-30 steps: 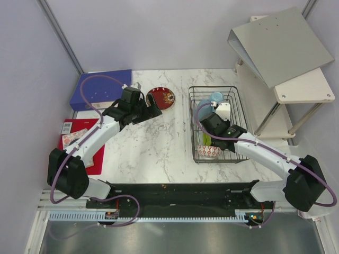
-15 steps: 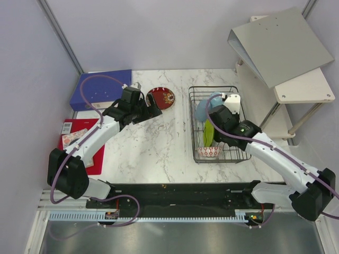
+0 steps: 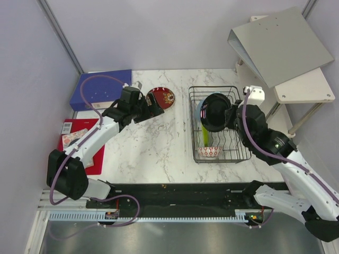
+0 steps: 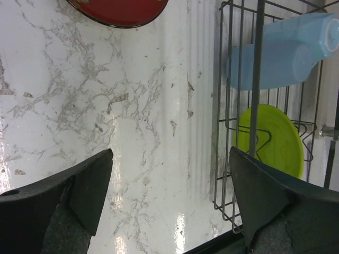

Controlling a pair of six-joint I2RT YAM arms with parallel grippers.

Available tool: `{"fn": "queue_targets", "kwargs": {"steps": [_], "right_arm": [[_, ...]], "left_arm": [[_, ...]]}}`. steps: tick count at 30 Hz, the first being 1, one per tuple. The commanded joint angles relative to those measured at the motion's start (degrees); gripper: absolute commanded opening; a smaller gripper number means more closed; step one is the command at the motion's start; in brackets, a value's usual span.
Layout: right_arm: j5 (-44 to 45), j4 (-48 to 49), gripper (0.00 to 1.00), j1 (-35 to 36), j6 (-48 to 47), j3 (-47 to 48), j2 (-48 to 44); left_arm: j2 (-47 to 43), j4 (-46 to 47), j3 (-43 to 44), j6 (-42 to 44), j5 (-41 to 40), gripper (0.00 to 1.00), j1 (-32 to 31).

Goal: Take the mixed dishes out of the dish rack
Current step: Pick up the plate from the dish rack.

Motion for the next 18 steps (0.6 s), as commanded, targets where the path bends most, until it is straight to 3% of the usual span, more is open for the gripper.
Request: {"fn": "queue_targets", "kwargs": {"steps": [1,7,11,18], "right_arm": [[-10.64,10.58,0.00,0.09,2.79,-4.65,-4.07],[-19.08,18.76,0.00,0.09,7.02,-10.46,-6.54],[-24.62,24.37,0.00,0.00,9.30,-12.83,-5.66],[-32.79,34.64,0.00,0.00,12.90,-15.82,-2.41]], "left_arm": [[-5.20,9.02,-1.93,-2.52,6.26,0.98,-0.21],[-12.14,20.46,-7.47,-6.64,16.35,1.00,-0.21],[-14.43,35.19,-12.90,-9.19,25.33,0.99,-0.21],[-14.52,41.30,-16.35,-10.43,31.58,0.97,-0.91]]}}
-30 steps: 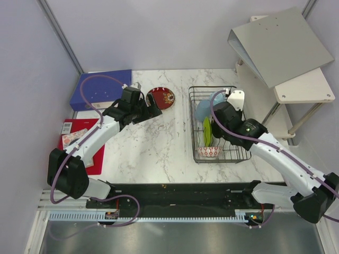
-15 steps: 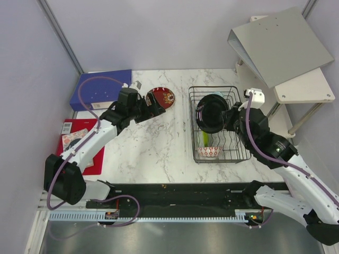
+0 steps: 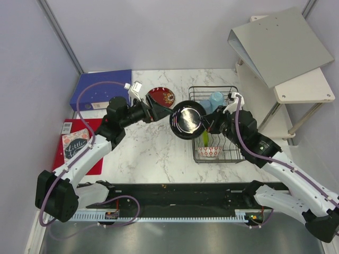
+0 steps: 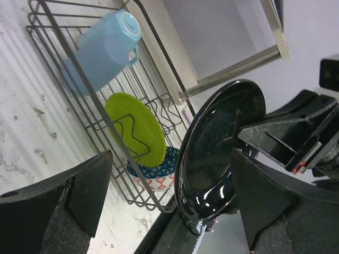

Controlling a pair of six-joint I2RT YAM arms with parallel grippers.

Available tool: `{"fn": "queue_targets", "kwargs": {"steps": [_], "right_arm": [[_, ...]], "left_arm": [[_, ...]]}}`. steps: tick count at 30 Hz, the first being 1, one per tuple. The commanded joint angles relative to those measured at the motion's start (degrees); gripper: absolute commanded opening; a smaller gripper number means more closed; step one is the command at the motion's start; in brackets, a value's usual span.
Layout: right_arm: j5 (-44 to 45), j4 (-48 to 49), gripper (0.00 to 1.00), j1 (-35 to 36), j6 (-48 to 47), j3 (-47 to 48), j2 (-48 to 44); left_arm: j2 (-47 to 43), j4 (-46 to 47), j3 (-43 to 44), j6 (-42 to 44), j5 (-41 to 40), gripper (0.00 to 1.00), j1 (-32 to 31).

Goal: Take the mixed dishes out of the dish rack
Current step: Pick up the plate from the dish rack.

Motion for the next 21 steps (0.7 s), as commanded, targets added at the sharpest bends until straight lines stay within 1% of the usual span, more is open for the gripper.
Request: {"fn": "queue_targets", "kwargs": {"steps": [1,4,5,6,8,9,11,12,14,15,21], "right_arm": [[-7.79,13.16,0.00,-0.08,3.84,-1.25,1.44],[-10.26,16.94,0.00,-0.35,5.68,-2.30,2.59],[-11.22,20.25,0.00,-0.43,6.29,-2.65,2.85],[-13.06,20.98,0.00,-0.61,6.56,-2.92,3.29],[-13.77,21.52,0.00,-0.70,6.91,-2.74,3.99],[-13.86,21.52,0.00,-0.79,7.00,-2.65,4.52],[-13.69,21.52,0.00,-0.96,7.18,-3.00,4.61],[-13.60,21.52,0.00,-1.22,7.27,-3.35,4.44],[-13.60,21.43,0.00,-1.49,7.44,-3.79,4.26],[-13.78,21.43,0.00,-1.75,7.44,-4.14,4.08],[-12.29,19.50,0.00,-2.11,6.04,-4.33,3.64]], "left_arm": [[-0.71,8.26,-1.51,-1.84,6.97,0.97,-0.78],[-1.24,9.23,-2.13,-1.23,8.38,0.96,-1.22],[-1.33,9.23,-2.13,-1.14,8.56,0.95,-1.22],[-1.41,9.23,-2.39,-0.96,8.65,0.92,-1.22],[-1.59,9.31,-2.65,-0.43,8.91,0.87,-1.31],[-1.85,9.31,-2.83,-0.35,9.00,0.76,-1.31],[-2.03,9.31,-3.00,-0.08,8.91,0.60,-1.31],[-2.03,9.40,-3.18,0.09,9.00,0.41,-1.31],[-2.12,9.31,-3.44,0.80,8.91,0.17,-1.31],[-2.29,9.31,-3.62,0.97,8.74,0.02,-1.31],[-2.82,9.23,-4.67,1.24,6.63,0.02,-1.22]]}}
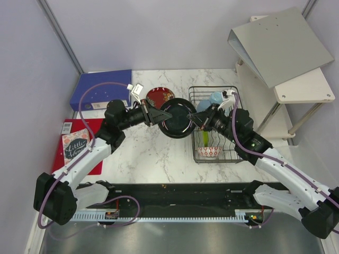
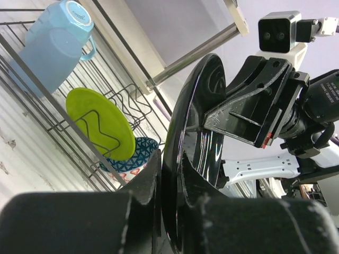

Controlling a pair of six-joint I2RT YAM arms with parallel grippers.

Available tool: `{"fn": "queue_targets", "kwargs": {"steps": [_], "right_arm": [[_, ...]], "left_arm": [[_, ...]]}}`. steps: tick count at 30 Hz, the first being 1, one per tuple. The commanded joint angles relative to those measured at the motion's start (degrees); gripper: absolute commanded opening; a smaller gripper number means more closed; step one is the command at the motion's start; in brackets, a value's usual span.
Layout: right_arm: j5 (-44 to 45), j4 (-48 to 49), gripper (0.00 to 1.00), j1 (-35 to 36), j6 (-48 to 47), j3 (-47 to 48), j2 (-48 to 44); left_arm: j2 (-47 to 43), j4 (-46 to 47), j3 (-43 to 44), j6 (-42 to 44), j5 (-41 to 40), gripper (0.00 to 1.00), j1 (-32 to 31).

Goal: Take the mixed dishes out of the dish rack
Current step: Pick up the plate from the dish rack, then place the plate at the center of the board.

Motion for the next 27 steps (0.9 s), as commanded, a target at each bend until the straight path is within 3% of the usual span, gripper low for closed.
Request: {"fn": "queue_targets", "kwargs": {"steps": [1,3,4,5,9,12,20,27], "right_arm": [[1.99,1.23,0.24,-0.29,-0.93,0.46,-0.68],[3.13,-2.01,0.60,-0.29,-3.13,1.69,-0.16],[3.48,-3.86,0.89,-0.29,-3.92,2.56,0.02],[8.79,-8.66,0.98,-0.29,-5.06,4.49,0.37],[19.62,-15.82,0.98,-0.29,-8.23,6.35,-1.82],[22.99,-17.32,0.98,-0.29,-10.42,6.00,-4.90],[20.36,-19.34,0.98,-0.29,-15.52,4.42,-8.50],[22.55,-20.40,0.98,-0.29,-18.60,3.36,-11.49]], "left_arm": [[-1.55,0.14,-1.20,3.62,-3.92,0.02,-0.23],[-1.64,-2.75,-0.41,4.15,-5.95,0.02,-0.23],[-1.38,-3.90,0.81,4.76,-7.70,0.02,-0.15],[-0.51,-5.30,1.61,5.11,-8.68,0.02,-0.06],[3.88,-11.02,6.35,4.42,-12.37,0.02,2.39],[9.59,-12.70,9.87,2.92,-12.99,0.02,4.59],[29.63,-21.39,26.91,1.16,-17.12,0.02,11.28],[46.15,-28.42,42.98,6.51,-20.37,0.02,12.86]]}}
